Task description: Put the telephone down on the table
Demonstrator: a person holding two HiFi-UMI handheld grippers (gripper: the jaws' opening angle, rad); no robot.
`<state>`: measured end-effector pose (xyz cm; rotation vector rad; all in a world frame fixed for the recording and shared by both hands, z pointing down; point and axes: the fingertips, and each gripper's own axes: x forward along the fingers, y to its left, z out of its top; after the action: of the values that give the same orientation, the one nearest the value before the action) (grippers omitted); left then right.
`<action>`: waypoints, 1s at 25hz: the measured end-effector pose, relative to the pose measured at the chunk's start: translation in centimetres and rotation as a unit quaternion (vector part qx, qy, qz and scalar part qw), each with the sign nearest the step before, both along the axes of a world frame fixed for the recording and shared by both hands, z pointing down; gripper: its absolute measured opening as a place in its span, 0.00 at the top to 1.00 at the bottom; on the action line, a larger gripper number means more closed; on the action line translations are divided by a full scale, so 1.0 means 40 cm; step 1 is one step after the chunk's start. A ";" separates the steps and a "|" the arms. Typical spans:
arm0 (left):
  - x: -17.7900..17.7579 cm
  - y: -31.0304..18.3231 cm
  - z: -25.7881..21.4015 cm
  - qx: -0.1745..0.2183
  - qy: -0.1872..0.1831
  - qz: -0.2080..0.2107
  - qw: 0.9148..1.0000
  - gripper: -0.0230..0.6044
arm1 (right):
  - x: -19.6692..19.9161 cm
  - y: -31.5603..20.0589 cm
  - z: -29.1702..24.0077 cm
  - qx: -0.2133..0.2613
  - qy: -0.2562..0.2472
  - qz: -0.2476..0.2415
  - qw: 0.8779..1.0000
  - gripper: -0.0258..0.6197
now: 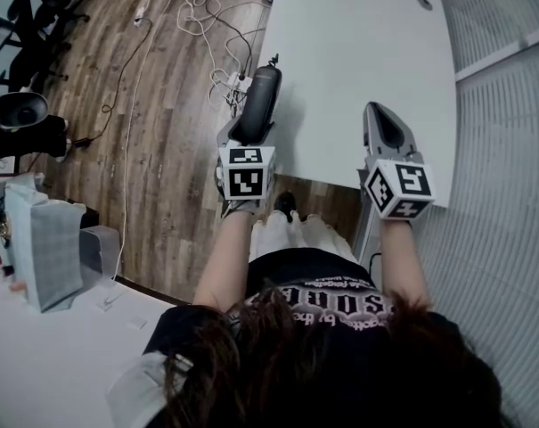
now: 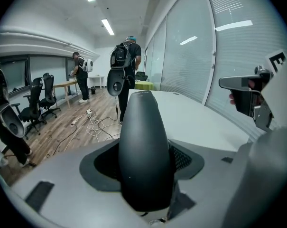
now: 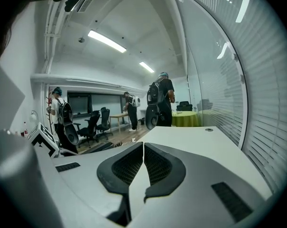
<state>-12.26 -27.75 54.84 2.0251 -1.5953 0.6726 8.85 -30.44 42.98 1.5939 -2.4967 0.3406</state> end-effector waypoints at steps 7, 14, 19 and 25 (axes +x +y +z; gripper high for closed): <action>-0.002 -0.025 0.039 -0.014 -0.030 0.010 0.999 0.53 | -0.005 -0.016 0.016 -0.008 0.004 0.007 1.000 0.91; 0.023 -0.048 0.101 -0.032 -0.033 0.016 0.999 0.53 | 0.008 -0.023 0.028 -0.013 0.010 0.017 1.000 0.91; 0.029 -0.047 0.121 -0.038 -0.037 0.019 0.998 0.53 | 0.019 -0.021 0.030 -0.015 0.011 0.024 1.000 0.91; 0.035 -0.046 0.116 -0.047 -0.062 0.022 0.997 0.53 | 0.019 -0.021 0.015 -0.015 0.010 0.029 0.999 0.91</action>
<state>-10.84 -29.57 59.50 1.9899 -1.5607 0.8890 9.62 -31.28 43.58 1.6530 -2.4221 0.3663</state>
